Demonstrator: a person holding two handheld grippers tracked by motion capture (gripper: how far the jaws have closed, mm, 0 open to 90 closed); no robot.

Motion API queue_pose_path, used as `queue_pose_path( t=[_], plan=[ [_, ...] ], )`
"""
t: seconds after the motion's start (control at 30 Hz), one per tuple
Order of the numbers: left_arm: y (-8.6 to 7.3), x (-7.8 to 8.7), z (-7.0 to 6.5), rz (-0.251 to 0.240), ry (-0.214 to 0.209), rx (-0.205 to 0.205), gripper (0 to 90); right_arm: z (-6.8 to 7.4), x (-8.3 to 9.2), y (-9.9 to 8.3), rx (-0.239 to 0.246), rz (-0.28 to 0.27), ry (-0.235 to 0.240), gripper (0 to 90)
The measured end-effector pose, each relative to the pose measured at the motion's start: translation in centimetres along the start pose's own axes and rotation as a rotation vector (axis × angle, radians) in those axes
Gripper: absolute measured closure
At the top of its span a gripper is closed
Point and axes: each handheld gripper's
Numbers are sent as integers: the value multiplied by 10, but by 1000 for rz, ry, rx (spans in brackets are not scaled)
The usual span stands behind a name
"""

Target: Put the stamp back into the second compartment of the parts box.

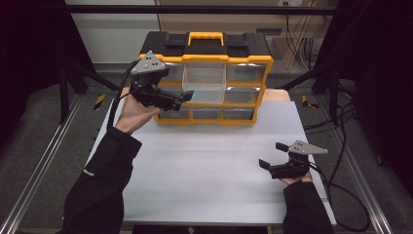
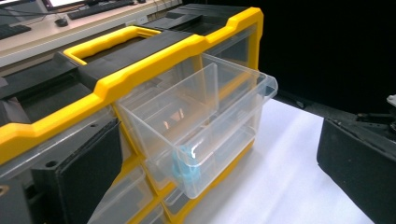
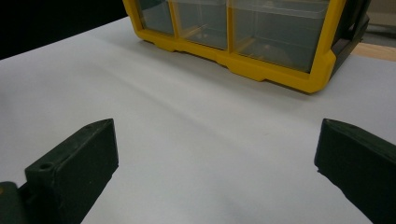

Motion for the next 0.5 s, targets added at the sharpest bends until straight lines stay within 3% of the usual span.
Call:
queue_pose_path(
  t=[0.5],
  plan=[
    [-18, 5, -4, -30, -26, 0, 0, 0, 0, 0, -1, 2, 0, 3]
  ],
)
Point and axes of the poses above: each handheld gripper's, and its own axes: x roughly backward along the jaws, y roughly out of its top, z roughly to its left, and after that the axes turned 7 degrees about -z, right-handed
